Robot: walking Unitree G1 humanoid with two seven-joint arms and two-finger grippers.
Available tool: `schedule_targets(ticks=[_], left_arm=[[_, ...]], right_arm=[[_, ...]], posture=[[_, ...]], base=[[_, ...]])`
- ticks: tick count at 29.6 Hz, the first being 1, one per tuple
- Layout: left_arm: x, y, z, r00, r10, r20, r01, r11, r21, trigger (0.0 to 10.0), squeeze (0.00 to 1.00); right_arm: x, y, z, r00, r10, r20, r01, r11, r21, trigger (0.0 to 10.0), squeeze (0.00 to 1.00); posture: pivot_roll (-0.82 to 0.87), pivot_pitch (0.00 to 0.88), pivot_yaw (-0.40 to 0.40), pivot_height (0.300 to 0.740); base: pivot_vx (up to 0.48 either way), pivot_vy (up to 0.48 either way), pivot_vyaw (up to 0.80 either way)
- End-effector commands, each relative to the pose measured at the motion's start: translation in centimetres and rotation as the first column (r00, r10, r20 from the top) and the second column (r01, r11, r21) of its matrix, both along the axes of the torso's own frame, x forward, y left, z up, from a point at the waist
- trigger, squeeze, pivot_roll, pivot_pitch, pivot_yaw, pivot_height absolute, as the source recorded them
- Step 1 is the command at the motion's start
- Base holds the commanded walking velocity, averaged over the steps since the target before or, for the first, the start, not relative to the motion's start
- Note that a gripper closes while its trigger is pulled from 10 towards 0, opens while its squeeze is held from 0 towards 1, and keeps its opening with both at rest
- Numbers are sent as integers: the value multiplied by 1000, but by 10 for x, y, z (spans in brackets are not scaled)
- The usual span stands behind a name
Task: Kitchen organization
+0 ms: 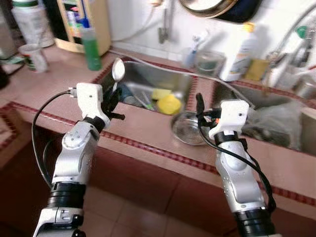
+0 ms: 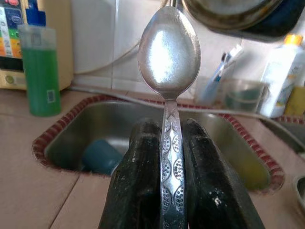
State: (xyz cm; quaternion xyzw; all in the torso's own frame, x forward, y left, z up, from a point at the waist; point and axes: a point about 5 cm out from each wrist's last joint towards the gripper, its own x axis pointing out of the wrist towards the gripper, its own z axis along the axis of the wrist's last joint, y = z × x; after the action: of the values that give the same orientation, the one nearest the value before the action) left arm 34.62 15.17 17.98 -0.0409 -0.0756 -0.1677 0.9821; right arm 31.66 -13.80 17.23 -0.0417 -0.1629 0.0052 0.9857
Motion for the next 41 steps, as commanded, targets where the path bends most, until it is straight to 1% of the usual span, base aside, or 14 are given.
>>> schedule_targets(ticks=[1, 3, 4, 6, 11, 13, 15, 19, 24, 41], left_arm=[[1, -11, 1, 999, -43, -4, 43, 999, 34, 10000, 0], [0, -12, 1, 999, -45, -4, 45, 998, 47, 10000, 0], [0, -12, 0, 998, -55, -1, 55, 996, 70, 10000, 0], [-1, -12, 0, 998, -58, 0, 58, 996, 75, 10000, 0], [-2, -11, -1, 997, -73, 5, 72, 990, 121, 10000, 0], [-2, -11, -1, 997, -74, 5, 73, 990, 124, 10000, 0], [-2, -10, -1, 997, -77, 5, 76, 989, 131, 10000, 0], [-2, -10, -1, 997, -76, 3, 75, 988, 134, 10000, 0], [-2, -12, 0, 996, -89, 6, 87, 987, 136, 10000, 0], [-2, -11, 0, 996, -92, 3, 91, 987, 130, 10000, 0]], right_arm=[[-1, -7, 2, 1000, -24, 7, 24, 1000, 1, 10000, 0], [-1, -7, 2, 1000, -24, 7, 24, 1000, 2, 10000, 0], [-1, -7, 2, 1000, -23, 6, 23, 1000, 3, 10000, 0], [-1, -7, 1, 1000, -23, 6, 23, 1000, 3, 10000, 0], [-1, -7, 0, 1000, -24, -7, 24, 1000, 16, 10000, 0], [-1, -7, 0, 1000, -25, -10, 25, 1000, 18, 10000, 0], [0, -7, -2, 999, -26, -25, 27, 999, 34, 10000, 0], [0, -7, -2, 999, -31, -22, 32, 999, 36, 10000, 0], [-1, -7, 0, 999, -33, -7, 33, 999, 26, 10000, 0], [-3, -7, -1, 1000, -26, -12, 26, 999, 19, 10000, 0]], posture=[[143, 48, -44, 740], [143, 48, -44, 740], [143, 48, -44, 740], [143, 48, -44, 740], [147, 51, -45, 740], [150, 53, -46, 740], [150, 51, -45, 740], [150, 51, -44, 740], [146, 47, -41, 740], [140, 55, -44, 740]], base=[[0, 0, 0], [0, 0, 0], [0, 0, 0], [0, 0, 0], [0, 0, 0], [0, 0, 0], [0, 0, -800], [0, 0, -709], [0, 0, 0], [294, 0, 0]])
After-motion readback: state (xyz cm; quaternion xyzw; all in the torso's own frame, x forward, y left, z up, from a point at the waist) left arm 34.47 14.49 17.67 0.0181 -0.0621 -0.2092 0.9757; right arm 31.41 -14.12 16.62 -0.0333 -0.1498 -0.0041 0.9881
